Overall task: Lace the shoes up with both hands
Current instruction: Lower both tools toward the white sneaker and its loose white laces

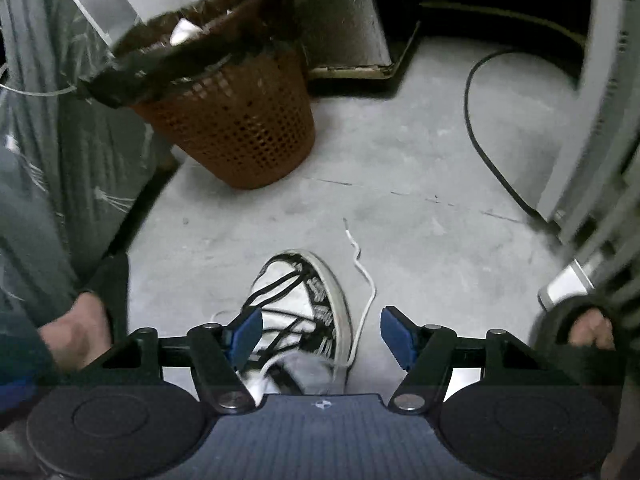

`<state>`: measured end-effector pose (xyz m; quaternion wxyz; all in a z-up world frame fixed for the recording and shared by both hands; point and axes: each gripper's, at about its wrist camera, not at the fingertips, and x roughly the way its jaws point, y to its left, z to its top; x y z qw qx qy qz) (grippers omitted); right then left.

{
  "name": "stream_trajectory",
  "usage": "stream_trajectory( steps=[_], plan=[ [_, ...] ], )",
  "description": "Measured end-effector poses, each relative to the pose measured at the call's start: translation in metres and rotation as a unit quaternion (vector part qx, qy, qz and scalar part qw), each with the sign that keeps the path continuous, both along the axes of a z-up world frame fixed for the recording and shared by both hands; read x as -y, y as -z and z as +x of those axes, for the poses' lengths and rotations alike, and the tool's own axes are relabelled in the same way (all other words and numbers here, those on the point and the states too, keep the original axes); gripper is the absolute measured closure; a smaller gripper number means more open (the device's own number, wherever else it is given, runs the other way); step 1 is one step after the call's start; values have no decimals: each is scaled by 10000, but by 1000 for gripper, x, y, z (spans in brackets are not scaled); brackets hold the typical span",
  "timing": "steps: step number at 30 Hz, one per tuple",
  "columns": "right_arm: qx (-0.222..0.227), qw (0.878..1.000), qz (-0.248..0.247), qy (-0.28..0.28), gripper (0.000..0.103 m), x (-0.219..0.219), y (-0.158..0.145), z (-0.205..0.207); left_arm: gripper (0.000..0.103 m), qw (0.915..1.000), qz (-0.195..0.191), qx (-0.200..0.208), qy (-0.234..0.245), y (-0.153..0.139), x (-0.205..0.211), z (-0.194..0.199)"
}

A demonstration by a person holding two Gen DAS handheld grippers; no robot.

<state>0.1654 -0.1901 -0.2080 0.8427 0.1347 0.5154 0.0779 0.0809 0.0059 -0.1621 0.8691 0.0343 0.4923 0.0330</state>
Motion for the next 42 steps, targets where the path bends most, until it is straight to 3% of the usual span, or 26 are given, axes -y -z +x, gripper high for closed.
stream_trajectory(
  steps=[9, 11, 17, 19, 21, 25, 32, 36, 39, 42],
  plan=[
    [257, 9922, -350, -1170, 33, -33, 13, 72, 4, 9971, -506, -242, -510, 36, -6, -11],
    [277, 9923, -388, -1143, 33, -32, 18, 75, 4, 9960, -549, -266, -647, 42, -11, -15],
    [275, 9986, 363, 262, 34, -2, 36, 43, 6, 9956, -627, -241, -651, 53, -13, -10],
    [331, 9975, 427, 452, 34, 2, 37, 29, 6, 9959, -641, -211, -598, 56, -11, -7],
    [363, 9981, 293, 394, 34, 1, 37, 22, 7, 9963, -648, -185, -534, 60, -9, -5],
    [261, 9990, -11, -363, 37, -13, 39, 18, 10, 9961, -746, -145, -455, 71, -4, 3],
    [247, 9911, -193, -1292, 64, -49, 27, -5, 16, 9942, -815, -122, -694, 79, -6, 11],
    [151, 9939, -346, -1036, 64, -49, 23, -26, 21, 9929, -827, -212, -827, 84, -13, 9],
    [-25, 9983, -279, -512, 64, -37, 24, -44, 21, 9903, -956, -289, -963, 88, -19, 7],
    [-125, 9976, -365, -569, 64, -39, 32, -46, 22, 9877, -1115, -297, -1055, 89, -22, 4]
  ],
)
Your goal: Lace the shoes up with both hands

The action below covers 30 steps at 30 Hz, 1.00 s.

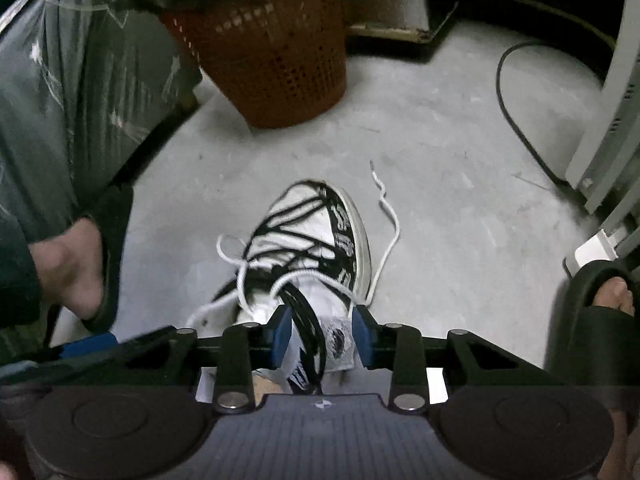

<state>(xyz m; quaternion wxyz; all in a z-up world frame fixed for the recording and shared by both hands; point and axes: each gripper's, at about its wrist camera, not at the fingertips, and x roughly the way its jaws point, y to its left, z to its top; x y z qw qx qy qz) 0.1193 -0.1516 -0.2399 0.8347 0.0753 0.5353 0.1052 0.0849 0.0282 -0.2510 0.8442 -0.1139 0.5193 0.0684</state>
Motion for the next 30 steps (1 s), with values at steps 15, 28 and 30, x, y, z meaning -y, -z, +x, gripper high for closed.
stream_trajectory(
  steps=[15, 28, 30],
  plan=[
    [53, 9911, 264, -1303, 77, -60, 9, 30, 22, 9999, -39, -110, 0, 3, -2, -7],
    [-56, 9830, 445, -1779, 98, -50, -1, 24, 19, 9981, -108, -253, -552, 6, -22, -13],
    [-87, 9819, 453, -1835, 98, -46, -3, 23, 19, 9960, -125, -354, -810, 10, -30, -17]
  ],
)
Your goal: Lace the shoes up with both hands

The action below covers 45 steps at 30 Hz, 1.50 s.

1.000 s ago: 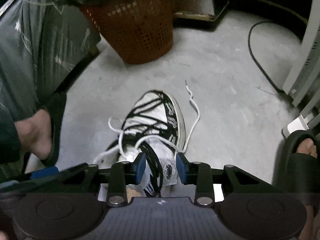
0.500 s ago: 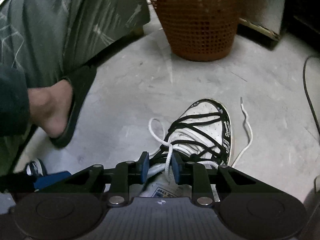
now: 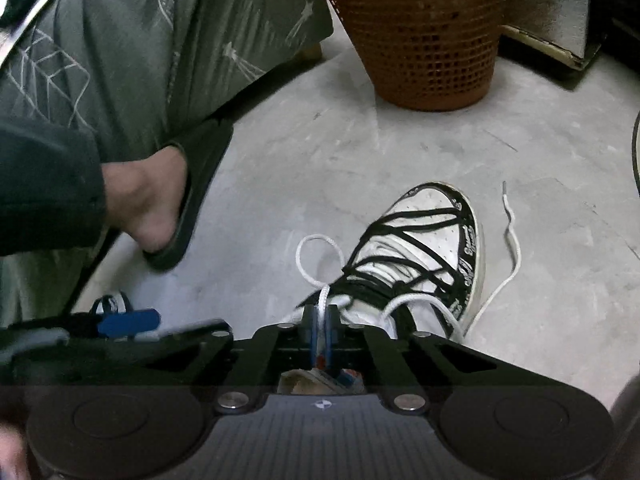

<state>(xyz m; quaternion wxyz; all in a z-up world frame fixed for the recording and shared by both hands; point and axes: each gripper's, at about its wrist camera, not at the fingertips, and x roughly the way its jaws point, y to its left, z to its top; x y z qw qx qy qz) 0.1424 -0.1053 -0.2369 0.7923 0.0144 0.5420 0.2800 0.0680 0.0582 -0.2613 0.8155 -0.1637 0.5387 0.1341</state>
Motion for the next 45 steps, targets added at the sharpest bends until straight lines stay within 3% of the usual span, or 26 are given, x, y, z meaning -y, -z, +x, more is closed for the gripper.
stream_trajectory(
  steps=[4, 6, 9, 16, 17, 18, 20, 23, 29, 33, 38, 45],
  plan=[
    [50, 9999, 25, 126, 98, 7, -7, 4, 19, 9985, -31, -206, -516, 8, -15, -7],
    [177, 9998, 1, 93, 91, 6, -12, 6, 19, 9965, -46, -309, -773, 12, -23, -11],
    [383, 9990, 145, 183, 90, 3, -21, 9, 19, 9961, 37, -436, -762, 19, -26, -12],
    [369, 9984, 220, 379, 84, 7, -20, 12, 22, 9967, 100, -686, 424, 41, -21, 5],
    [371, 9982, 200, 415, 84, 8, -18, 11, 25, 9956, 100, -692, 621, 44, -20, 8],
    [347, 9982, 201, 447, 84, 11, -16, 11, 35, 9945, 60, -742, 738, 47, -21, 12],
    [300, 9980, 203, 511, 84, 15, -12, 11, 49, 9940, -218, -837, 670, 54, -28, 19],
    [264, 9967, 179, 746, 84, 27, -8, 12, 53, 9931, -816, -728, 424, 62, -42, 24],
    [281, 9929, 335, 1103, 84, 46, -8, 15, 70, 9828, -1338, -563, 1144, 76, -29, 39],
    [286, 9931, 336, 1084, 84, 46, -8, 16, 72, 9779, -1528, -536, 1320, 82, -20, 46],
    [290, 9932, 323, 1078, 84, 46, -9, 16, 83, 9741, -1619, -494, 1502, 90, -17, 56],
    [297, 9934, 306, 1069, 84, 46, -10, 16, 92, 9604, -1797, -629, 2035, 92, -12, 68]
  ],
)
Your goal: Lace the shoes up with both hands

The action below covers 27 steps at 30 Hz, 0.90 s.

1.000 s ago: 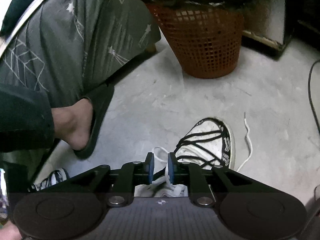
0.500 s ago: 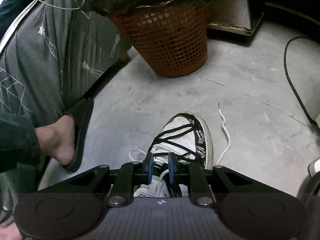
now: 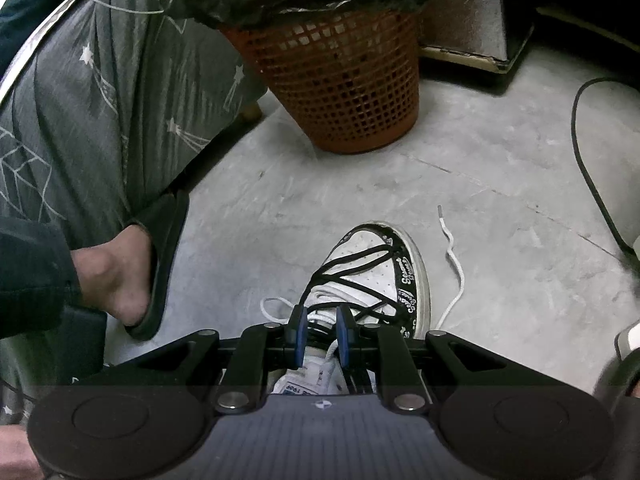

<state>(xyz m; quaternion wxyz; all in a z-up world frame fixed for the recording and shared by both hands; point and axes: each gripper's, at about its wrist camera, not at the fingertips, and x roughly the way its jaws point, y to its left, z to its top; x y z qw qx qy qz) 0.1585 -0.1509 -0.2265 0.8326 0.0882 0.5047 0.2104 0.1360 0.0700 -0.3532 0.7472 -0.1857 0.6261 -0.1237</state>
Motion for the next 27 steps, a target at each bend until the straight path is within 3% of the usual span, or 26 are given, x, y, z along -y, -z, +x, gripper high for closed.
stream_trajectory(
  steps=[3, 5, 10, 17, 21, 27],
  plan=[
    [13, 10000, 4, -1, 83, 0, -1, 1, 91, 9976, 221, 189, 629, -7, 19, 3],
    [30, 10000, 6, -7, 83, -1, -2, 1, 91, 9958, 395, 264, 786, -9, 27, 3],
    [50, 10000, 5, -4, 83, -1, -4, 2, 89, 9957, 785, 340, 362, -10, 20, -4],
    [-23, 10000, 39, 47, 83, 1, -1, 0, 84, 9910, 1031, 553, 648, -12, 33, -16],
    [-7, 10000, -6, -29, 83, -1, -1, -3, 77, 9930, 974, 473, 476, -8, 34, -17],
    [-64, 10000, 27, 34, 83, 0, 2, -6, 81, 9921, 1018, 583, 442, -7, 36, -17]
  ],
)
